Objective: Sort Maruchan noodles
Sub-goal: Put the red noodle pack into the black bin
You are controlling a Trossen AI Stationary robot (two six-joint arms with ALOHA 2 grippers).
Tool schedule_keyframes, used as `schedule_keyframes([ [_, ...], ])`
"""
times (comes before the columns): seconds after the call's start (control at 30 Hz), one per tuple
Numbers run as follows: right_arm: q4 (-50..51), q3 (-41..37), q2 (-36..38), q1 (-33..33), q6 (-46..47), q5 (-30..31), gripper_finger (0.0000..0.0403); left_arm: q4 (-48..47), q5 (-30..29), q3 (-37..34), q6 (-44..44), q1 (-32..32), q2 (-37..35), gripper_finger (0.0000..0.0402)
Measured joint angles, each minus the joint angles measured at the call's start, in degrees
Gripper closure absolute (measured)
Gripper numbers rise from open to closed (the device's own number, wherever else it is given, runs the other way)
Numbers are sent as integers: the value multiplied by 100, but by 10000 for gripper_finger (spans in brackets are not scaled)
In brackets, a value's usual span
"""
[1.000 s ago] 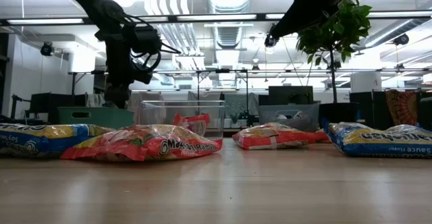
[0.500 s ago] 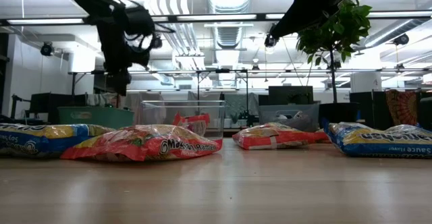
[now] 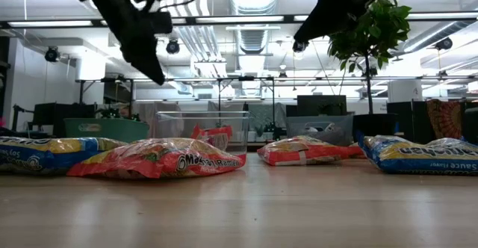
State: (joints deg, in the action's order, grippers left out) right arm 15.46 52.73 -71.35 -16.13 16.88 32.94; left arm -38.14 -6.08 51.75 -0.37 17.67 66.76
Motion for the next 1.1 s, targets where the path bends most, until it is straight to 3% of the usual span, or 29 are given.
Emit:
schedule_keyframes([
  [0.27, -144, 50, 0, 163, 604, -567, 394, 515, -70, -6, -346, -1588, 197, 209],
  [0.43, -210, 50, 0, 259, 996, -656, 394, 668, -78, -12, -349, -2180, 545, 215],
  [0.77, -594, 138, 0, 341, 1286, -753, 394, 650, -388, -296, -276, -2329, 1235, 240],
  [1.1, -550, 229, -134, 708, 2200, -1223, 394, 938, -965, -931, -211, -2325, 876, 289],
])
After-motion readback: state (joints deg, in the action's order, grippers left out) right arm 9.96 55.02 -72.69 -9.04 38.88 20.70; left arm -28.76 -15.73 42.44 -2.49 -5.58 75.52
